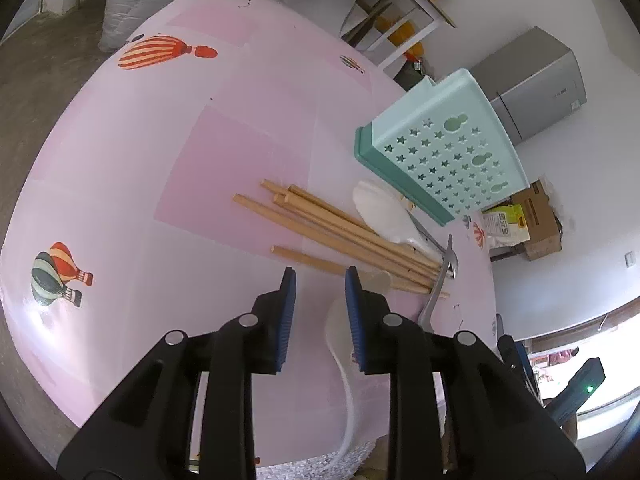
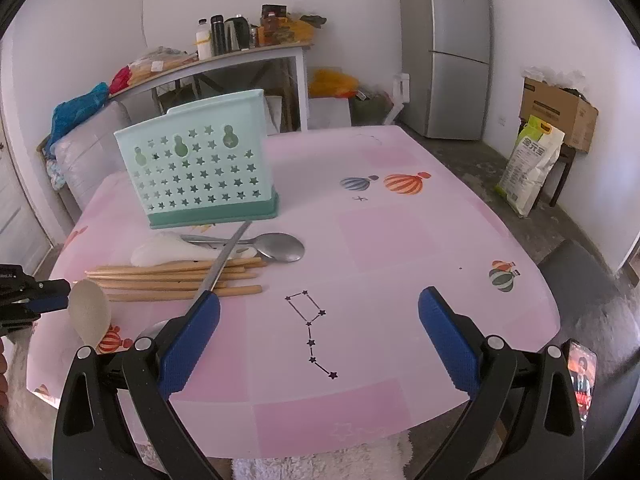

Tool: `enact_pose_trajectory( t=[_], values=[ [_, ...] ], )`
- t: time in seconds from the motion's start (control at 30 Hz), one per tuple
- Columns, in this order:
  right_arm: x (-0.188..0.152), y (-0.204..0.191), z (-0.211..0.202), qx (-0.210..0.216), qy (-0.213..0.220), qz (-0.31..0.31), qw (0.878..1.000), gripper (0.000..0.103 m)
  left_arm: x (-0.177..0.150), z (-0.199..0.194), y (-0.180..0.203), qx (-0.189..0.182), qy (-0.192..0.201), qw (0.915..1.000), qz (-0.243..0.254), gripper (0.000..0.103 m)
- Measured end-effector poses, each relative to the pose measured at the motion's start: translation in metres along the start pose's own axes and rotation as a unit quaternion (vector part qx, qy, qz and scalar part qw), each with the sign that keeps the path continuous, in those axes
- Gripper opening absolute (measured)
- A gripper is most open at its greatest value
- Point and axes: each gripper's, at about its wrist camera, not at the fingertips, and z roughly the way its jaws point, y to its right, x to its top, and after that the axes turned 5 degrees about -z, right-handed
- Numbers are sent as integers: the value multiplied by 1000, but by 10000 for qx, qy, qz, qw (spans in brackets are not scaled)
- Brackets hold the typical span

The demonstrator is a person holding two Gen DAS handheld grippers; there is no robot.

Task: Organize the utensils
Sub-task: 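Lift the white ladle off the table with the left gripper, then grasp the grey metal ladle with the right gripper while the left holds the white ladle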

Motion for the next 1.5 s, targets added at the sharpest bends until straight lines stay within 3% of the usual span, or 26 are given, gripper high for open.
enact_pose_trajectory(
  t=[0.13,0.3,0.43,0.57,0.7,0.9,1.03,1.2,1.27,1.5],
  values=[
    [0,-3,-1,53,1,-50,10000,97,-3,2,6,76,-56,9991,416,36],
    [1,-10,-5,257,54,-197,9995,97,-1,3,8,231,-84,9946,1009,37],
    [1,-25,-13,719,141,-585,9956,95,5,5,12,266,-146,9910,1304,37],
    [-3,-56,-21,1335,228,-1338,9817,92,6,4,11,195,-146,9914,1282,37],
    [-14,-91,-17,1470,126,-2084,9668,78,3,2,9,114,-112,9926,1201,36],
    [-33,-121,-2,1111,20,-3043,9461,58,3,-5,2,68,-22,9942,1072,36],
    [-40,-127,8,1019,-159,-3313,9379,45,3,-9,0,39,8,9942,1073,36],
    [-43,-131,15,901,-163,-3322,9388,28,3,-8,1,11,-12,9941,1083,36],
    [-43,-132,18,808,-190,-3290,9407,14,3,-8,2,-11,-18,9939,1103,36],
    [-31,-117,15,883,-132,-2815,9554,6,1,-6,8,-123,-99,9922,1239,37]
  ],
)
